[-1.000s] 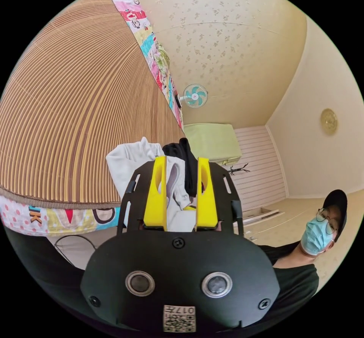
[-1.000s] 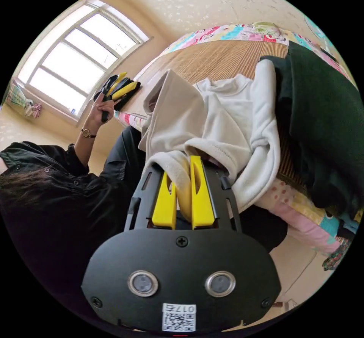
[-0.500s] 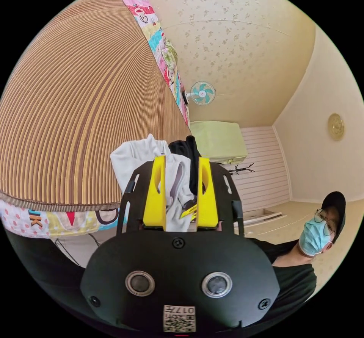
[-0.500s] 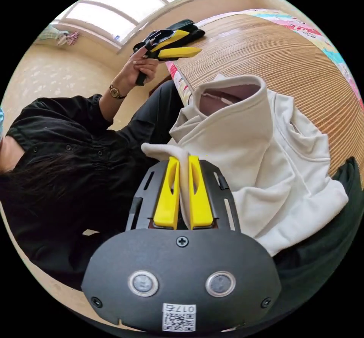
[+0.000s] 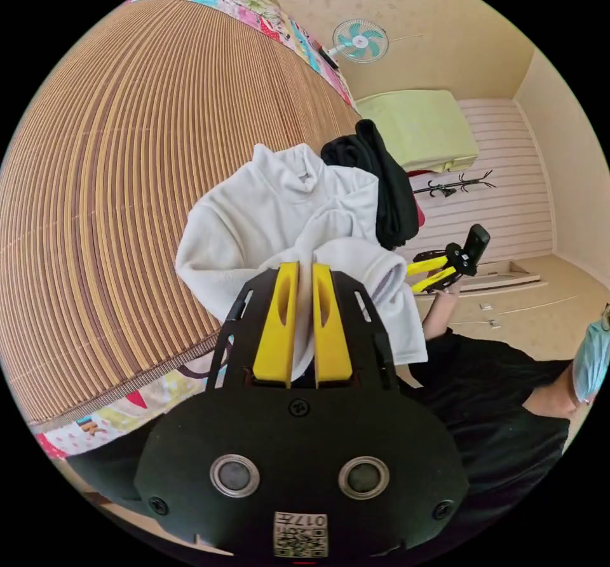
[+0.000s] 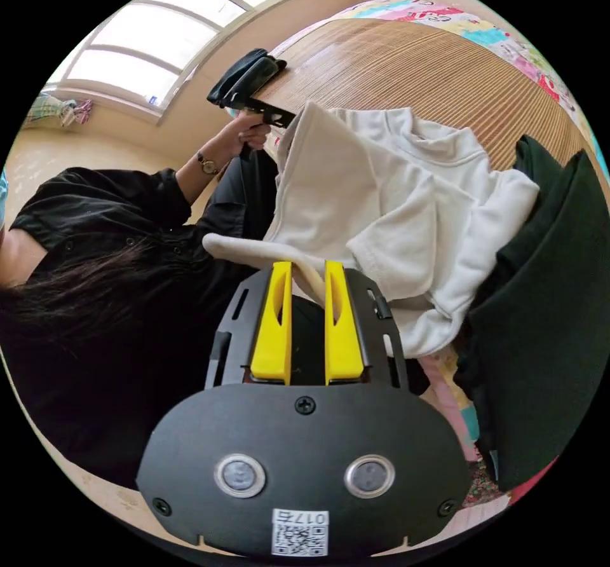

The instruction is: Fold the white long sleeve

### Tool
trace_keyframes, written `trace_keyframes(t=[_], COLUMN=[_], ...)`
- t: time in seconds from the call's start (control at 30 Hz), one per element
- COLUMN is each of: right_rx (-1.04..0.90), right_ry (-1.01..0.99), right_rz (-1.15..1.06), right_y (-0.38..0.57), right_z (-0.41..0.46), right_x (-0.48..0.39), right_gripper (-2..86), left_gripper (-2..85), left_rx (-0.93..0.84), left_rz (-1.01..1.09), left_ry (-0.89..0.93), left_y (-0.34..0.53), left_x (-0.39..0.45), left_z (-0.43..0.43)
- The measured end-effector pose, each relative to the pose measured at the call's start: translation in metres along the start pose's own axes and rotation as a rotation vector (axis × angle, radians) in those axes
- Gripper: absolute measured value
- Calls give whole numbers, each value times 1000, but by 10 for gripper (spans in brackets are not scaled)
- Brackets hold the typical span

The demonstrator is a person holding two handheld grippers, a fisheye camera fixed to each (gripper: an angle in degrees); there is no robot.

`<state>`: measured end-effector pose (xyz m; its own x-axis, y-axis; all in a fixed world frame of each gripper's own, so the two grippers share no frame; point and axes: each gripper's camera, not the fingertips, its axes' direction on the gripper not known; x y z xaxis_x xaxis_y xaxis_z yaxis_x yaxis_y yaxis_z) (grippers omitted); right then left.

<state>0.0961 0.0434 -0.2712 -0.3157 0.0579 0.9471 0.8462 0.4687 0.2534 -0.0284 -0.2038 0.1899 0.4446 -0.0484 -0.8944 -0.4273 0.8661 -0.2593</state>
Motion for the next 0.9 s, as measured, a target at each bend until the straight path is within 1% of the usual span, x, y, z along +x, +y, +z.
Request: trace_keyframes(t=[0.03, 0.1, 0.13, 0.17, 0.23, 0.27, 0.3, 0.33, 0.4, 0.43, 0.47, 0.5, 0.53, 0.6, 0.63, 0.67, 0.7, 0.73, 0.8, 0.83, 0.87, 0.9], right_rx=[15, 46, 41, 39, 48, 39, -5, -42, -259, -316, -368, -368, -347, -159, -101, 28, 159, 224, 496, 572, 732, 870], right_ry=[41, 162, 171, 192, 302, 402, 488, 522, 656, 706, 832, 923, 951, 1032, 1041, 1049, 1039, 1034, 1004, 986, 920, 819], right_rz=[14, 61, 68, 80, 97, 140, 206, 242, 362, 378, 377, 360, 353, 338, 341, 353, 365, 372, 390, 381, 348, 312], right_y=[-6, -38, -47, -67, -100, -123, -146, -156, -178, -178, -176, -172, -169, -152, -145, -128, -106, -93, -36, -22, 10, 40], right_z=[-6, -23, -25, -28, -25, -14, 3, 15, 73, 88, 109, 120, 121, 100, 91, 67, 41, 27, -26, -39, -67, -96], right_x=[0, 4, 5, 6, 8, 14, 26, 33, 59, 61, 52, 33, 20, -46, -64, -100, -136, -153, -218, -234, -262, -285], right_gripper=[82, 87, 89, 93, 102, 119, 130, 133, 120, 106, 77, 63, 56, 45, 43, 39, 35, 34, 32, 31, 31, 31], left_gripper=[47, 52, 68, 93, 136, 155, 154, 154, 132, 110, 91, 83, 67, 49, 45, 37, 34, 19, 5, 1, -2, -3], left_rx=[57, 171, 241, 288, 298, 266, 258, 259, 258, 268, 268, 260, 238, 232, 285, 357, 379, 416, 501, 574, 661, 706], left_rz=[4, -7, -26, -80, -161, -201, -225, -260, -298, -313, -317, -316, -311, -280, -225, -163, -136, -80, 21, 78, 137, 171], left_ry=[54, 72, 27, -61, -193, -260, -289, -330, -389, -446, -472, -470, -441, -324, -211, -98, -58, -26, -48, -46, -1, 27], left_y=[11, 26, 34, 39, 37, 32, 30, 28, 27, 28, 31, 33, 36, 47, 61, 80, 89, 107, 136, 154, 172, 181], left_x=[4, 8, 10, 10, 9, 7, 6, 4, 5, 10, 15, 16, 17, 17, 24, 37, 46, 67, 105, 128, 148, 158], left_z=[-12, -31, -43, -49, -46, -36, -30, -19, -6, -3, -1, 0, 1, -4, -19, -40, -51, -71, -101, -122, -148, -162])
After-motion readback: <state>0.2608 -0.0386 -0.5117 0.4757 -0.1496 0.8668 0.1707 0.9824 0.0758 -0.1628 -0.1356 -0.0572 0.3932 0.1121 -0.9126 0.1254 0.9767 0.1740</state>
